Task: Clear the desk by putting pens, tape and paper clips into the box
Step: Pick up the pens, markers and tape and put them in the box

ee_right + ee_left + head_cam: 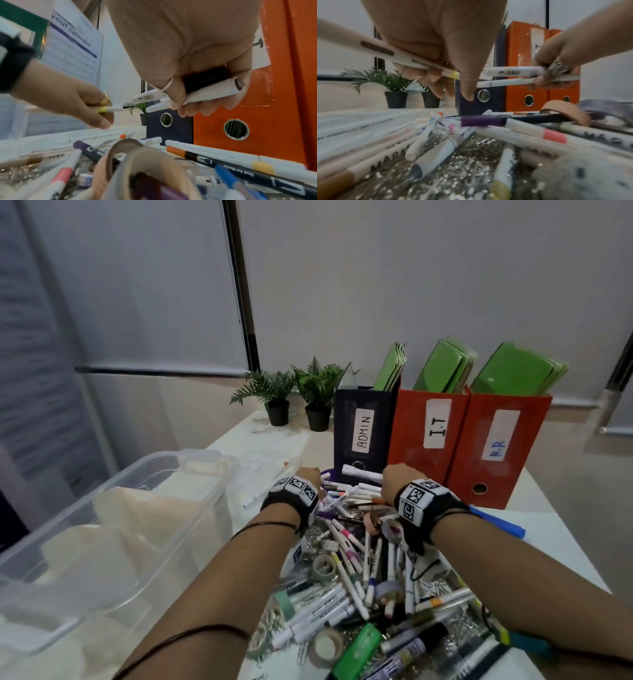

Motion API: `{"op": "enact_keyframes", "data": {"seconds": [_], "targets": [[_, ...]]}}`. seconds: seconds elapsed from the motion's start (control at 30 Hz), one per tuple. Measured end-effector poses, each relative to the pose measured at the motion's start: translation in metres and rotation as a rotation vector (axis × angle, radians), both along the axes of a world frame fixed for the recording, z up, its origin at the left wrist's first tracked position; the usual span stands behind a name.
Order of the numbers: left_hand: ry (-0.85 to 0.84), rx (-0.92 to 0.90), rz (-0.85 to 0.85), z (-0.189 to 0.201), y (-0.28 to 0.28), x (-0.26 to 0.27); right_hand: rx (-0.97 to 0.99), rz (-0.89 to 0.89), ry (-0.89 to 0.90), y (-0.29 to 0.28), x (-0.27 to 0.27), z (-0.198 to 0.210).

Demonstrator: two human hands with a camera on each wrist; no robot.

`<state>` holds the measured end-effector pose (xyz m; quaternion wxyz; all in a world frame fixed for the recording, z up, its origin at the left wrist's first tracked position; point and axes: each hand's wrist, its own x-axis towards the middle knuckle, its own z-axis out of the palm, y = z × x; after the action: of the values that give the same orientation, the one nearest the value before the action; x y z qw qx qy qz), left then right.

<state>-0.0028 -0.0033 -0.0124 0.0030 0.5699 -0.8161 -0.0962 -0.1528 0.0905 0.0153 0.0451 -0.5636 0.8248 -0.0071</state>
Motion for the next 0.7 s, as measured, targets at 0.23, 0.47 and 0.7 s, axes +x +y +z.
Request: {"op": "enact_keyframes", "data": {"seconds": [0.23,0.47,0.7], "targets": [[-0.246,0.072,-0.027,-0.024,-0.014,-0.001,-0.038,-0.034,-0.138,-0.011,-0.014,-0.008],[-0.303,0.044,-0.099,-0.027,-0.020,-0.009,-0.048,-0.045,-0.132,-0.022,-0.013,-0.015],[-0.272,0.105,-0.102,-0.027,-0.019,-0.012,-0.066,-0.047,-0.112,-0.021,-0.013,-0.011]]}}
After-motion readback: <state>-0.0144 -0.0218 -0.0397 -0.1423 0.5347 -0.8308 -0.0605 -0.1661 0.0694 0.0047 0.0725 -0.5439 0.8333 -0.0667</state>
